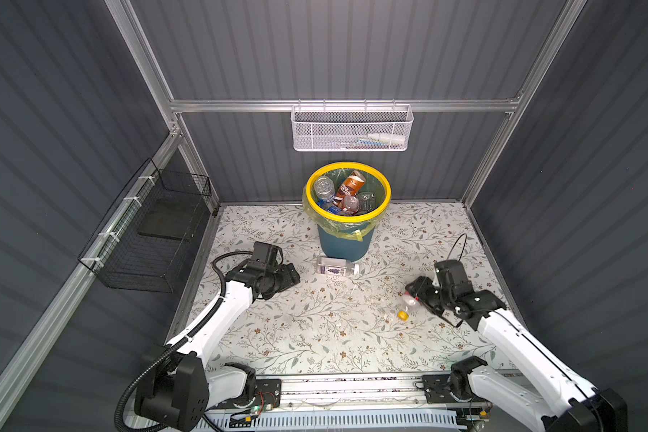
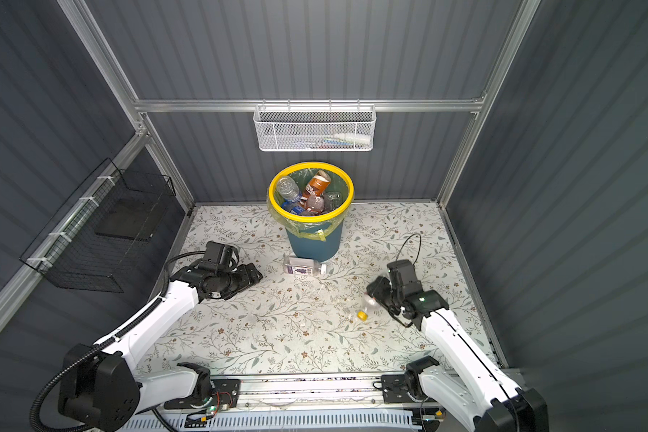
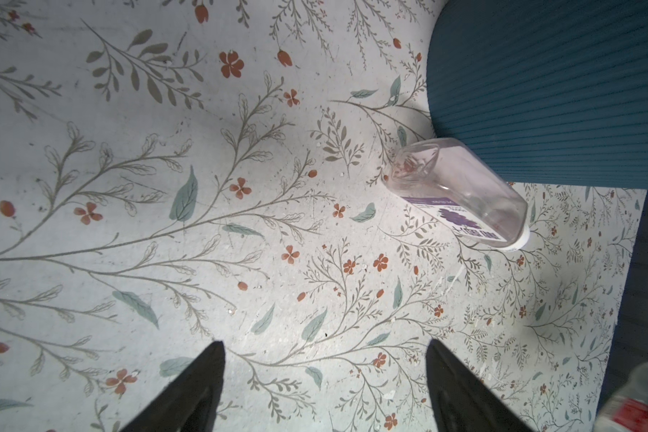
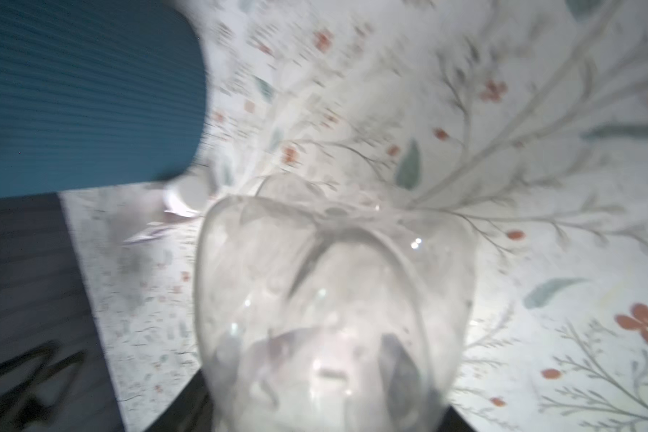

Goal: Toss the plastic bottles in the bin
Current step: 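Carry the red-label bottle over the bin and open the right gripper, then lower the right gripper onto the white-cap purple-label bottle and grasp it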

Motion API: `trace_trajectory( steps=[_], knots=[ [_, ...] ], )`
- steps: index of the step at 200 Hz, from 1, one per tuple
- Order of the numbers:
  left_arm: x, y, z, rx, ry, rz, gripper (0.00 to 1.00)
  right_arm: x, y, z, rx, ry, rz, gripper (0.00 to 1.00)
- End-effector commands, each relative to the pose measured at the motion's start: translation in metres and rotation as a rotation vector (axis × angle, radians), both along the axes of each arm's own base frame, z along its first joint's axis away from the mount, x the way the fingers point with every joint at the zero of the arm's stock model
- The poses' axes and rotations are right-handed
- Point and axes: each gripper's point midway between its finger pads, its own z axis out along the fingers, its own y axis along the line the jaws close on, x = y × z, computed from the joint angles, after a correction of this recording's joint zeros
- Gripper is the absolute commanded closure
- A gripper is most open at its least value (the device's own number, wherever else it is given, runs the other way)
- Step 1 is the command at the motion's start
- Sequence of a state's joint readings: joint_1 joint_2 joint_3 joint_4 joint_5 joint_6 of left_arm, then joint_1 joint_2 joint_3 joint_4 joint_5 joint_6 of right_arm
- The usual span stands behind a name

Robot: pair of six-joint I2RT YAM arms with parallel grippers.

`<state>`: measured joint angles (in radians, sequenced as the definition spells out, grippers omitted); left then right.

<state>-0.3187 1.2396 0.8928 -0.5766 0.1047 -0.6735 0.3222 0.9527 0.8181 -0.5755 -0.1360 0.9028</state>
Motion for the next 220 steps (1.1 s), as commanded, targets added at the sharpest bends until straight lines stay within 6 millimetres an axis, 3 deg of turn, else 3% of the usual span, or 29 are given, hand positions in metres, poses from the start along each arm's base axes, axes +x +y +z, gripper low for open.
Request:
trace_trajectory(
  steps=[1,12,32,42,60,75,91,123,151,186,220],
  knots=[
    [0.005,-0.002,0.018,-0.029,-0.026,-0.001,0.16,0.024,0.019,0.093,0.033,-0.181,0.102,0.41],
    [0.007,-0.005,0.021,-0.043,-0.033,-0.001,0.16,0.044,0.035,0.146,0.068,-0.276,0.148,0.39],
    [0.01,-0.008,0.027,-0.066,-0.04,0.0,0.16,0.093,0.067,0.209,0.102,-0.373,0.212,0.35],
    [0.011,-0.009,0.032,-0.075,-0.047,0.002,0.16,0.12,0.076,0.219,0.094,-0.371,0.217,0.3],
    [0.012,-0.01,0.041,-0.087,-0.065,0.008,0.15,0.153,0.085,0.219,0.115,-0.311,0.231,0.16],
    [0.012,-0.01,0.045,-0.093,-0.075,0.01,0.15,0.15,0.091,0.225,0.117,-0.29,0.285,0.1],
    [0.01,-0.008,0.048,-0.1,-0.077,0.017,0.15,0.14,0.074,0.228,0.05,-0.301,0.251,0.06],
    [0.004,-0.002,0.045,-0.102,-0.076,0.025,0.14,0.102,0.04,0.195,0.035,-0.245,0.195,0.1],
    [0.003,-0.004,0.035,-0.114,-0.05,0.024,0.14,0.081,0.057,0.156,0.104,-0.15,0.272,0.12],
    [0.002,-0.003,0.038,-0.112,-0.057,0.025,0.14,0.059,0.051,0.124,0.12,-0.131,0.23,0.13],
    [0.0,-0.001,0.033,-0.108,-0.049,0.032,0.14,0.037,0.057,0.068,0.189,-0.025,0.152,0.15]
  ],
)
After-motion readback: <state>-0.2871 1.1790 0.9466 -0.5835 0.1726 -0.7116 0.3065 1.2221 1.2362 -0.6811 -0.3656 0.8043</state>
